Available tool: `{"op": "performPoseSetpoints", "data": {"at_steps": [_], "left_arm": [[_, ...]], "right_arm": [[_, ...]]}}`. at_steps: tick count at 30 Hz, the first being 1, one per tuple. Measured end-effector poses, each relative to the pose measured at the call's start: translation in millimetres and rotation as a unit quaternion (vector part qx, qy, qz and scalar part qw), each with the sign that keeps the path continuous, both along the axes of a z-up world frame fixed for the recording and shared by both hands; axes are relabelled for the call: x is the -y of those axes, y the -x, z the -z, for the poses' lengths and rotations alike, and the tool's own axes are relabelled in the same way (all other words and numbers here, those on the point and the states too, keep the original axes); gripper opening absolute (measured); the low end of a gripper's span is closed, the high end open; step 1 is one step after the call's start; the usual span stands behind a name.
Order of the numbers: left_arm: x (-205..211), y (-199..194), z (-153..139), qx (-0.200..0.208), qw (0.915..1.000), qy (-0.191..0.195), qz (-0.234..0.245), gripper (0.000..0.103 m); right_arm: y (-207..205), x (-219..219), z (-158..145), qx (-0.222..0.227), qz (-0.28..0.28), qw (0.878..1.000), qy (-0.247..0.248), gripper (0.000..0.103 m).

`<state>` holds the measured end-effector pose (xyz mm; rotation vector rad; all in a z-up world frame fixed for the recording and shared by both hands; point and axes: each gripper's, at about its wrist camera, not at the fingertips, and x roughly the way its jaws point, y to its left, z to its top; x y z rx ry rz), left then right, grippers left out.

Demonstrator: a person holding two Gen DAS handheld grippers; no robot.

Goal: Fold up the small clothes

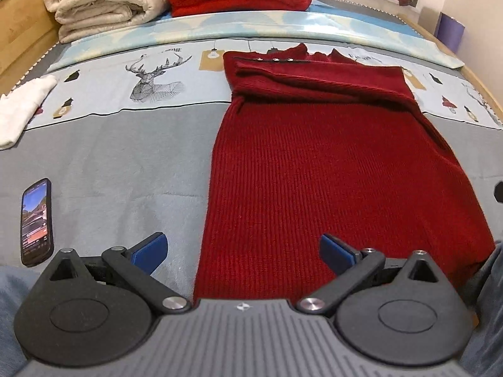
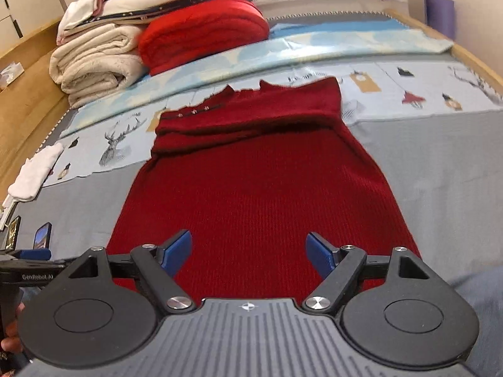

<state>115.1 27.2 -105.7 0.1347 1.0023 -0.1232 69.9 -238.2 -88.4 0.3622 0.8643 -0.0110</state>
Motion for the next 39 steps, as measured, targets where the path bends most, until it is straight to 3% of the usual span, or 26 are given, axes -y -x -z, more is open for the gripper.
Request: {"op": "performPoseSetpoints", "data": {"at_steps": [16,22,25,28,32,35,39], "left_arm": [[-10,-8,16,-0.015,0.9995,-0.018,-0.021,0.103],[-12,-17,30,-0.034,0.9989,-0.017,-0.026,0.103],[-19,-29,45,-0.058,0.997,-0.023,-0.046,0.103],[-31,-45,56,-0.081,0.9938,-0.003,-0.076,0.103],[-44,-65,67,-0.103,0.9887,0.016,-0.108,0.103],[-48,-75,79,-0.127,0.9843,0.019,-0.121,0.103],[-47,-84,91,-0.148,0.9826,0.009,-0.112,0.103]], "right_arm": [[2,9,22,-0.014,0.011,1.0,-0.02,0.081],[0,31,37,-0.03,0.021,0.999,-0.012,0.081],[-8,57,61,-0.064,0.057,0.996,-0.007,0.081],[-17,83,84,-0.097,0.101,0.99,-0.025,0.081],[-30,118,103,-0.108,0.145,0.983,-0.03,0.081],[-38,139,124,-0.146,0.158,0.977,-0.011,0.081],[-40,160,140,-0.16,0.182,0.969,-0.041,0.081]]}}
